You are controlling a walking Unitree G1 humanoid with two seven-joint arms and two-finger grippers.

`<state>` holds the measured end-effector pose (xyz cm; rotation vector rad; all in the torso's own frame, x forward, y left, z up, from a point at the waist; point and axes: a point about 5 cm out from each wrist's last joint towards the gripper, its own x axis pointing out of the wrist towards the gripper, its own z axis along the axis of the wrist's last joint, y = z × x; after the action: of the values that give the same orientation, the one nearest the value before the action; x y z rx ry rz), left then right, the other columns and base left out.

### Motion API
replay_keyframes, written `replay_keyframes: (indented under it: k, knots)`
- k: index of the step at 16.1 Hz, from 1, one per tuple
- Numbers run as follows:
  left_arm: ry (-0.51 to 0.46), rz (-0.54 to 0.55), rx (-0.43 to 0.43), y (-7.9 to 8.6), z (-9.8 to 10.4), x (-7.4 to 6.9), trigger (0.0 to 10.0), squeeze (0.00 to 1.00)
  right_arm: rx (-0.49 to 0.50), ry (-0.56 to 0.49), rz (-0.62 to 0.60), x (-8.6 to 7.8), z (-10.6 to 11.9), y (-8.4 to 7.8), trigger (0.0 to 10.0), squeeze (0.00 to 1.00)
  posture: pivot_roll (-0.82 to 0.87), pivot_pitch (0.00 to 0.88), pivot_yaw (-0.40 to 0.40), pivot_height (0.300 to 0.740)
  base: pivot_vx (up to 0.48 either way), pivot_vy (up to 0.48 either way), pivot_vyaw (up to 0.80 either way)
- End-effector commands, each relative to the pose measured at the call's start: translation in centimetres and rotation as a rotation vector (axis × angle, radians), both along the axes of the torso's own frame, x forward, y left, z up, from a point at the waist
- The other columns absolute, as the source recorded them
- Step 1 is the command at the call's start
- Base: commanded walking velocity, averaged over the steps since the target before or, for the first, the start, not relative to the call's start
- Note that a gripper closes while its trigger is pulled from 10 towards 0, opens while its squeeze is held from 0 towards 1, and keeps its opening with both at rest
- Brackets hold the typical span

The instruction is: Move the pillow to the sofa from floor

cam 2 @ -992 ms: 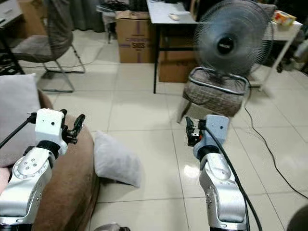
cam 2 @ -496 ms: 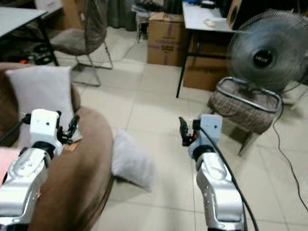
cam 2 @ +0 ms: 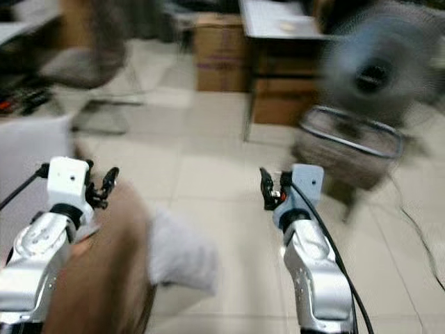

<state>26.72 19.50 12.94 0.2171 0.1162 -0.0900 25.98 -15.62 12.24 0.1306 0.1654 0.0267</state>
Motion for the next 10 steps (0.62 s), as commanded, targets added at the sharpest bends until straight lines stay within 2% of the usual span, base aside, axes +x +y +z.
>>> replay_keyframes:
  k: [1,4,8,10]
  knots:
    - [-0.005,-0.037,-0.013,-1.03,0.15,0.12,10.0,0.16,-0.024,0.006,-0.045,-0.12,-0.06,-1.16,10.0,0.00,0.04,0.000,0.025,0.740,0.334,0.000,0.00]
    - [-0.002,-0.041,-0.014,-1.07,0.10,0.03,10.0,0.16,-0.024,0.009,-0.034,-0.14,-0.13,-1.07,10.0,0.00,0.04,0.000,0.024,0.740,0.323,0.000,0.00]
    - [0.004,-0.029,0.008,-1.07,-0.20,-0.07,10.0,0.14,-0.034,0.015,-0.018,-0.18,-0.22,-1.00,10.0,0.00,0.04,0.000,0.024,0.740,0.000,0.000,0.00]
    - [0.009,-0.007,-0.002,-0.73,-0.31,-0.16,10.0,0.13,-0.050,0.006,-0.001,-0.21,-0.15,-0.89,10.0,0.00,0.04,0.000,0.024,0.720,0.000,0.000,0.00]
